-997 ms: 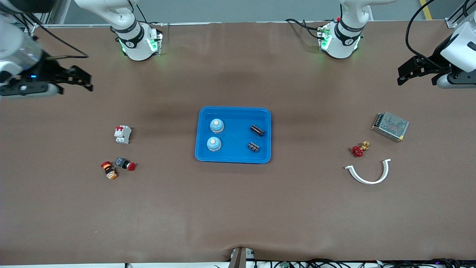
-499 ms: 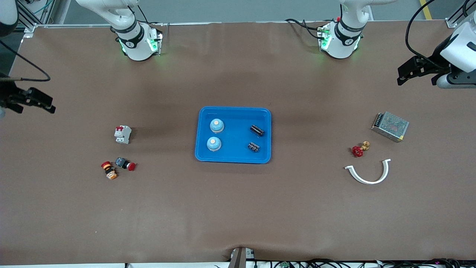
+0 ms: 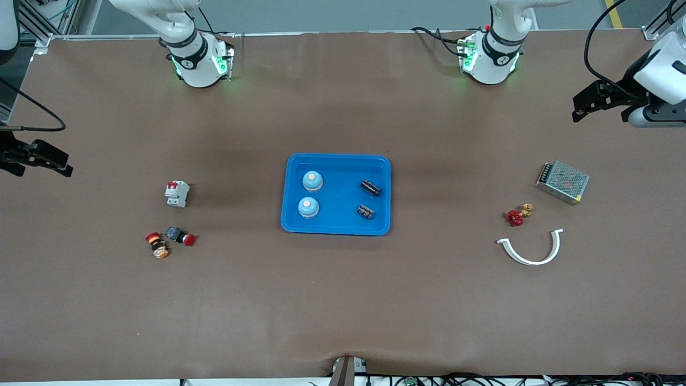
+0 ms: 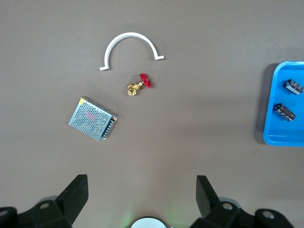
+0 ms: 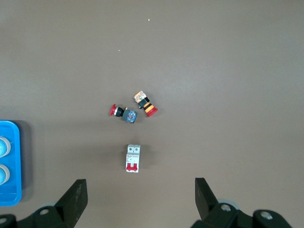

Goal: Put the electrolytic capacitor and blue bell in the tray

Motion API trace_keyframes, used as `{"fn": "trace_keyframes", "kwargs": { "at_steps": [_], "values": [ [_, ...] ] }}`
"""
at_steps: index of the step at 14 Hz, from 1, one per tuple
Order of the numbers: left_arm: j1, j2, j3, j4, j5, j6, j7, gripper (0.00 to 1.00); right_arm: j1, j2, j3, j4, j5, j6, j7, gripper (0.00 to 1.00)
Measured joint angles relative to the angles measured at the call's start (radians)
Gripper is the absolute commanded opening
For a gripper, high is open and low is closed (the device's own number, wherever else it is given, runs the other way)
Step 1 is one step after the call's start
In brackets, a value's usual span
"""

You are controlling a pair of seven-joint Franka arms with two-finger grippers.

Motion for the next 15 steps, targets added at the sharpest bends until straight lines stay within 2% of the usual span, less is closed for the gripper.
{"fn": "trace_keyframes", "kwargs": {
  "at_steps": [5, 9, 15],
  "values": [
    [0.001, 0.000, 0.000, 0.000, 0.000, -0.006, 0.000, 1.00, 0.001, 0.001, 0.010, -0.002, 0.001, 0.060, 0.000, 1.00],
    [0.003, 0.000, 0.000, 0.002, 0.000, -0.022, 0.000, 1.00, 0.000, -0.061, 0.008, -0.052, 0.001, 0.091, 0.001, 1.00],
    [0.003, 0.000, 0.000, 0.004, 0.000, -0.052, 0.000, 1.00, 0.000, -0.106, 0.006, -0.075, 0.001, -0.055, 0.003, 1.00]
  ]
}}
